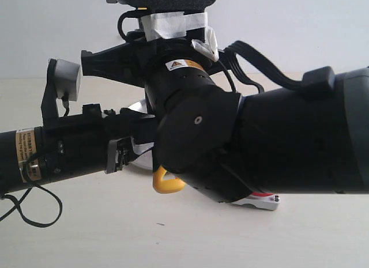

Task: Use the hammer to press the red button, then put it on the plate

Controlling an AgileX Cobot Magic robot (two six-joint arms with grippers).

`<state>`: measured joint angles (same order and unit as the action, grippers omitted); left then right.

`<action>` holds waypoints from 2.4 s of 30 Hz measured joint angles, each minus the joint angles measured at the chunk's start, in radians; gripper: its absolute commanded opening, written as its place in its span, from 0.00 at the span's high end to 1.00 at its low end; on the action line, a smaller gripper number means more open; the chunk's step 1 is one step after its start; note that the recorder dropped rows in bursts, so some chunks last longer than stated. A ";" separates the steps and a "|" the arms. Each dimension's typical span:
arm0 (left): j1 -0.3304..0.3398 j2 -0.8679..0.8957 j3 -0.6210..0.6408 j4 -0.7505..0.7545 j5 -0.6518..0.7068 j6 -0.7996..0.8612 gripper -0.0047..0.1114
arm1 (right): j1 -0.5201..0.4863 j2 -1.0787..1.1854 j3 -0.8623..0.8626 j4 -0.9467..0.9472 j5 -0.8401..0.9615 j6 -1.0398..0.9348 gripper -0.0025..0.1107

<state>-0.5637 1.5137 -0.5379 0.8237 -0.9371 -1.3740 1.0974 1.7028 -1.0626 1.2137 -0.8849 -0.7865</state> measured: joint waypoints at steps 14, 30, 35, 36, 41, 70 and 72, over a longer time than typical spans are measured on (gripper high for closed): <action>0.000 0.000 0.000 -0.004 0.038 0.076 0.96 | 0.000 0.000 -0.004 0.014 -0.002 -0.025 0.76; -0.002 0.013 0.002 -0.034 0.227 0.183 0.96 | 0.002 -0.056 -0.006 0.076 -0.084 -0.100 0.62; -0.001 0.015 0.005 -0.052 0.240 0.220 0.96 | 0.002 -0.069 -0.006 0.101 -0.088 -0.165 0.62; 0.001 0.013 0.005 -0.055 0.240 0.227 0.96 | 0.002 -0.069 -0.006 0.108 -0.088 -0.187 0.62; 0.005 0.006 0.001 -0.076 0.326 0.332 0.96 | 0.002 -0.069 -0.006 0.120 -0.090 -0.327 0.62; 0.010 -0.147 -0.260 0.032 1.177 0.870 0.96 | -0.173 -0.425 0.000 0.534 0.247 -1.116 0.50; 0.010 -0.147 -0.288 0.055 1.205 0.862 0.96 | -0.173 -0.421 0.000 0.534 0.218 -1.183 0.50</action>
<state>-0.5540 1.3664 -0.8259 0.8788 0.2683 -0.5120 0.9241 1.2815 -1.0626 1.7473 -0.6668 -1.9693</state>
